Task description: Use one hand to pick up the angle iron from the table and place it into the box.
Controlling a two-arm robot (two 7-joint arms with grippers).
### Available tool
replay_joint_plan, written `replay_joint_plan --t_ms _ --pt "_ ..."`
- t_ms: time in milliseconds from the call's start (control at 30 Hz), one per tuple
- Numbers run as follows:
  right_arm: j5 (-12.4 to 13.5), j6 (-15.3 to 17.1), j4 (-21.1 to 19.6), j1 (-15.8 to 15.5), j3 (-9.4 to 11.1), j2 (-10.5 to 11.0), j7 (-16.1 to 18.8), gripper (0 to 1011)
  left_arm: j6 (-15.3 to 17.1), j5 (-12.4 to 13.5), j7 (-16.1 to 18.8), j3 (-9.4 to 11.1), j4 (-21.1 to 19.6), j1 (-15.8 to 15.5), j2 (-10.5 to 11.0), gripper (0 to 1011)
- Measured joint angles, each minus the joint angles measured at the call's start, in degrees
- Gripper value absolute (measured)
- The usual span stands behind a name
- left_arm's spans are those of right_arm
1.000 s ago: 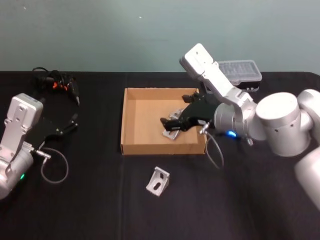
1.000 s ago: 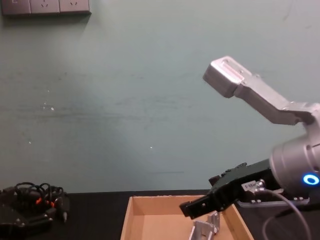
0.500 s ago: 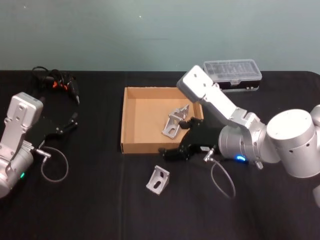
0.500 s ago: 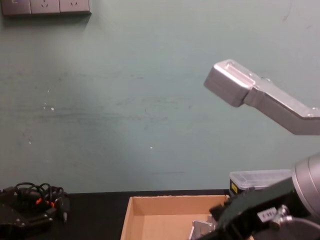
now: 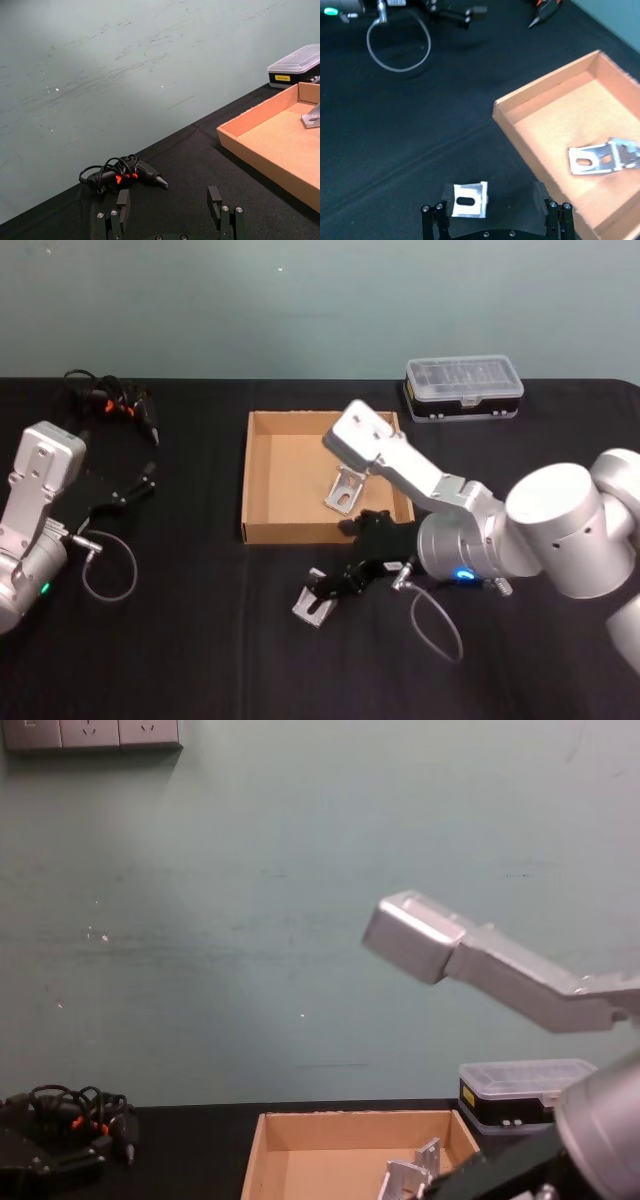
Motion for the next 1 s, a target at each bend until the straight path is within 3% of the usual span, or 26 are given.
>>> replay_joint_plan --t_ms 200,433,1000 --pt "-0.1 1.9 2.8 2.8 -3.0 -0.4 2.1 1003 0.0 0.0 0.0 0.0 0.0 0.0 0.0 1011" --pt "-0.2 3.2 4.8 4.7 -5.2 -0.8 3.1 1003 0.0 0.0 0.0 0.0 0.0 0.0 0.0 1011" --pt "0.0 4.0 6.4 5.5 -5.7 -1.4 3.0 1003 0.0 0.0 0.0 0.0 0.0 0.0 0.0 1011"
